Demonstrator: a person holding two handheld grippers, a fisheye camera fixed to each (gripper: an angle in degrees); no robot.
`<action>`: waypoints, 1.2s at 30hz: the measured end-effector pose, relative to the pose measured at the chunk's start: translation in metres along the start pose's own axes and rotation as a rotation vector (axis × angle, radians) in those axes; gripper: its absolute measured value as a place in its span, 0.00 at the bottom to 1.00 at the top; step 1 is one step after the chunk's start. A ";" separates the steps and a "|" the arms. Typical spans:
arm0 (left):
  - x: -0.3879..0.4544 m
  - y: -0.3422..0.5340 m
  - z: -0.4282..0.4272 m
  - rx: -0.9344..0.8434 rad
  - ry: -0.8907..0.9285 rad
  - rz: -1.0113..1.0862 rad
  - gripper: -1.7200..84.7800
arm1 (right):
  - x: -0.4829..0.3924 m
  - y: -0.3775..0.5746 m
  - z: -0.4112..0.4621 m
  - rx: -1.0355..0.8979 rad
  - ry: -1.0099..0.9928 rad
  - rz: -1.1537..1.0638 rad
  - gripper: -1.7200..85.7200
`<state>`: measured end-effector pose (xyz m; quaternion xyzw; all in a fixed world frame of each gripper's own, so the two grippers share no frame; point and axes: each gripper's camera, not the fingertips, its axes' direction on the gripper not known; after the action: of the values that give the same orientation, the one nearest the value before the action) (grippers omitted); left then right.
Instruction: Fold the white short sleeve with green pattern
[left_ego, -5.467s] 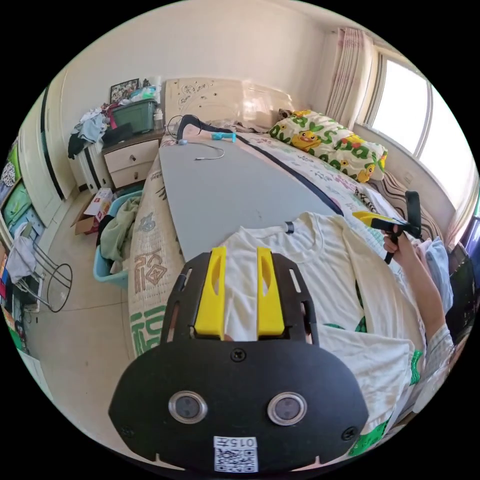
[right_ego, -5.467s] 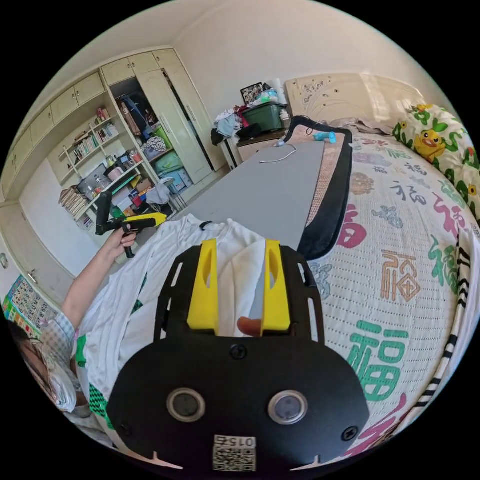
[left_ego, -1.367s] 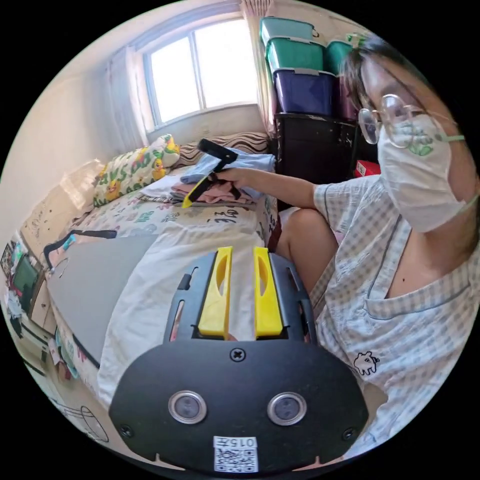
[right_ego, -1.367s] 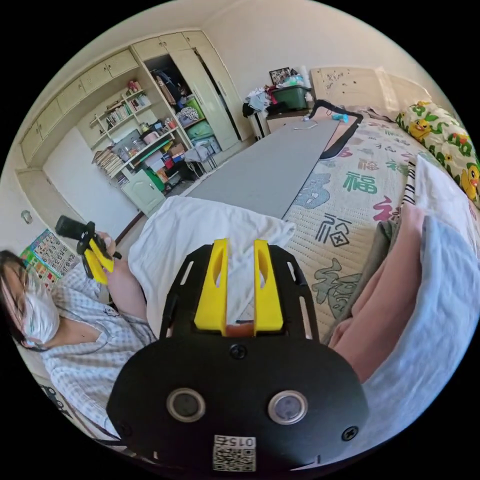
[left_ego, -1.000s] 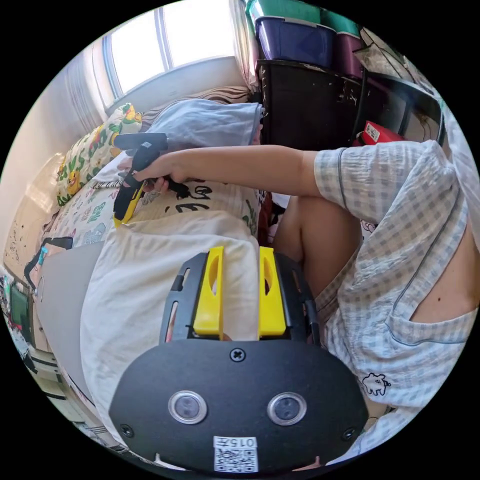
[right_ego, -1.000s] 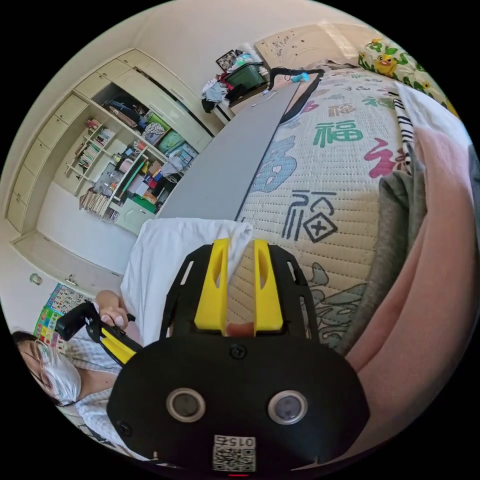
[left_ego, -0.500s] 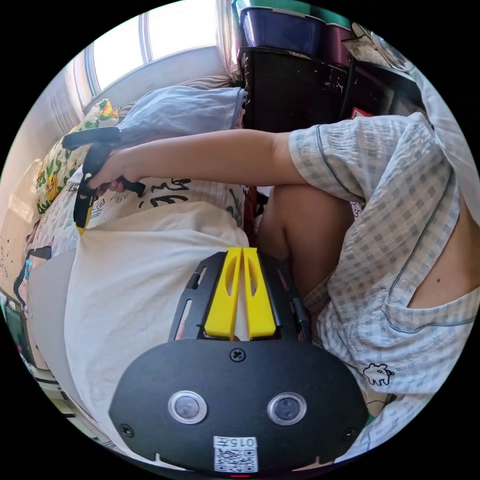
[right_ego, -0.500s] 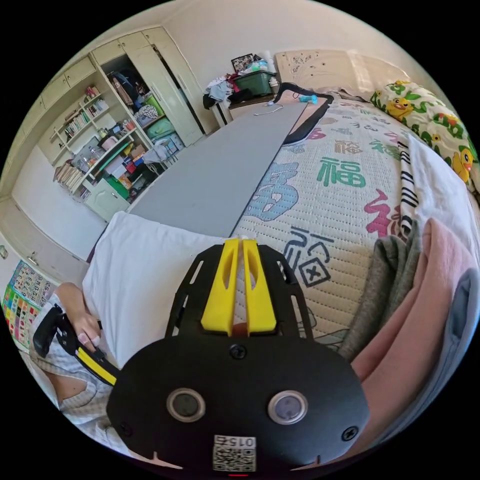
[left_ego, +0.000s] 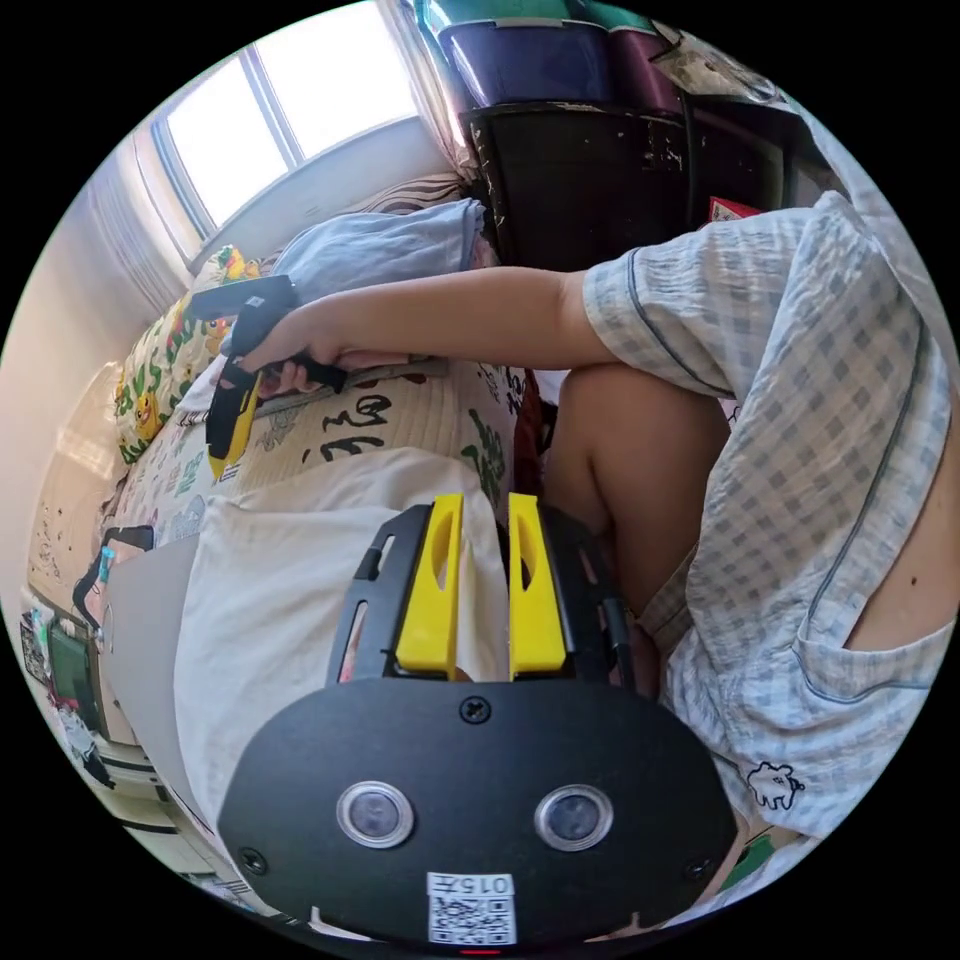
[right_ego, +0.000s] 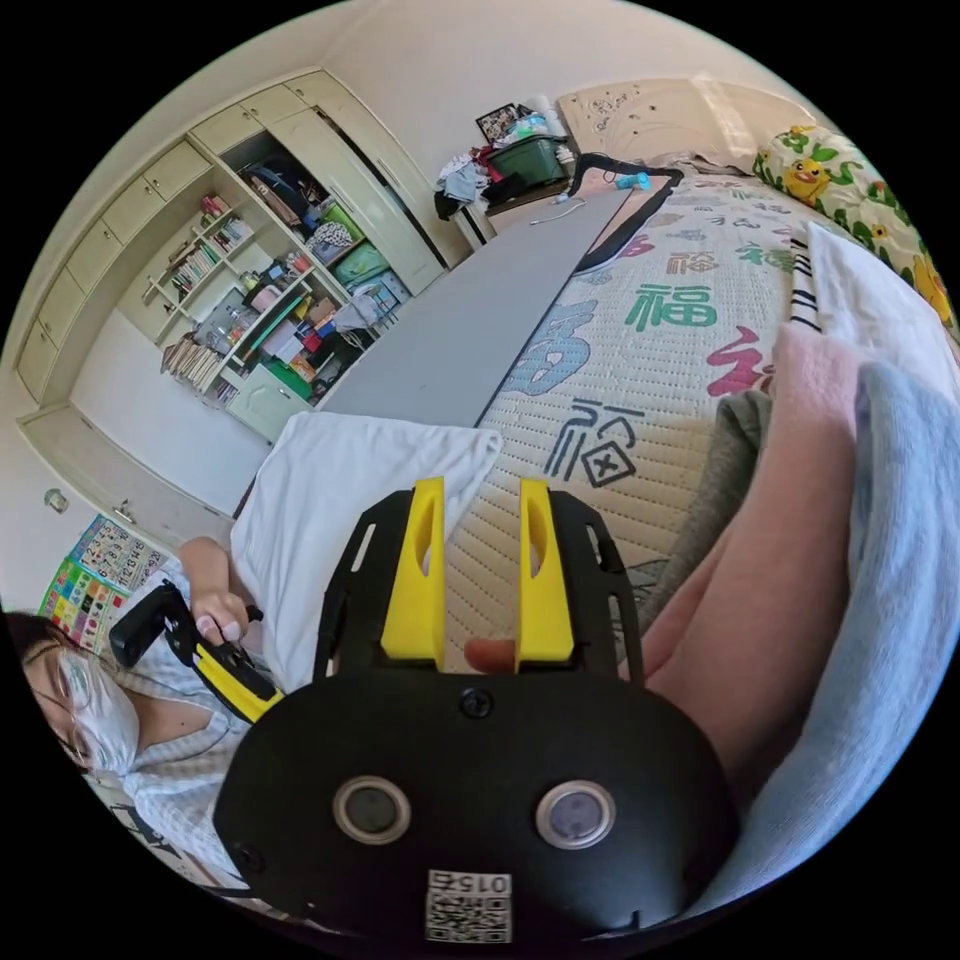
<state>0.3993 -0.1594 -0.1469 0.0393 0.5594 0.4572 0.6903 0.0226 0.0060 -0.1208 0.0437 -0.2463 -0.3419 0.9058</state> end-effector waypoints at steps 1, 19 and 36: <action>0.000 0.003 0.001 0.004 0.018 0.004 0.10 | -0.002 0.001 0.001 -0.003 0.002 -0.009 0.15; -0.072 0.112 -0.079 0.554 -0.070 -0.286 0.08 | -0.154 0.194 -0.071 0.564 0.368 -0.313 0.07; -0.169 0.080 -0.064 0.435 -0.194 -0.481 0.18 | -0.078 0.441 0.034 0.785 0.293 0.088 0.13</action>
<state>0.3082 -0.2563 -0.0005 0.0962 0.5688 0.1453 0.8038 0.2198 0.3950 -0.0140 0.4232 -0.2281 -0.1732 0.8596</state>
